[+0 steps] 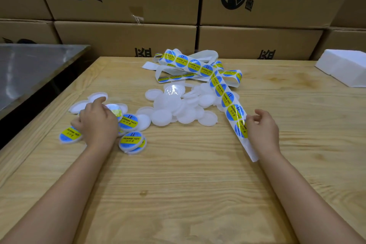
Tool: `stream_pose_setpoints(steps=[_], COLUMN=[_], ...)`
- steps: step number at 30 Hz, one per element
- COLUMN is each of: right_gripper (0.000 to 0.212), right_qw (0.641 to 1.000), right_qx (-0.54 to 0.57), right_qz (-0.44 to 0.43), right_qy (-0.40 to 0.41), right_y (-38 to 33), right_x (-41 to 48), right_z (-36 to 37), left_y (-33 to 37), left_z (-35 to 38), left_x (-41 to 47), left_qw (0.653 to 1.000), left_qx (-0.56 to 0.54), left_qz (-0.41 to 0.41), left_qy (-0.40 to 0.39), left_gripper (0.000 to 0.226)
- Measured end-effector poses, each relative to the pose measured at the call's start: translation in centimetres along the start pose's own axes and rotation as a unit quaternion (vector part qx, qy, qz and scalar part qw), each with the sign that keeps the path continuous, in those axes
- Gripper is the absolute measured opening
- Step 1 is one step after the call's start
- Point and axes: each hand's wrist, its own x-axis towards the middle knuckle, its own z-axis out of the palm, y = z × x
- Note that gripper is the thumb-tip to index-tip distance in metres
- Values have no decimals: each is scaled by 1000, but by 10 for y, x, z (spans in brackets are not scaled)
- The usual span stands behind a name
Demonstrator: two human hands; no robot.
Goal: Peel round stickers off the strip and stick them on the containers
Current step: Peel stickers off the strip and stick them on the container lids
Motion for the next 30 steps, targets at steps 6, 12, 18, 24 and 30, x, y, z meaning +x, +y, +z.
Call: stream_pose_setpoints(steps=[6, 12, 18, 24, 30], right_gripper=[23, 12, 19, 20, 26], right_qw=[992, 961, 950, 904, 894], right_qx=[90, 215, 232, 283, 281], right_qz=[67, 131, 106, 99, 74], right_qy=[-54, -115, -182, -305, -340], right_y=[1, -5, -16, -30, -33], right_x=[3, -1, -11, -33, -41], right_z=[-11, -10, -3, 5, 7], left_y=[3, 41, 92, 87, 88], left_z=[2, -13, 2, 11, 10], left_x=[-1, -26, -100, -116, -116], left_qw=[999, 957, 881, 872, 875], left_qx=[43, -203, -260, -226, -245], left_qz=[28, 206, 326, 355, 344], left_qy=[3, -27, -224, -250, -237], left_gripper=[35, 26, 34, 52, 42])
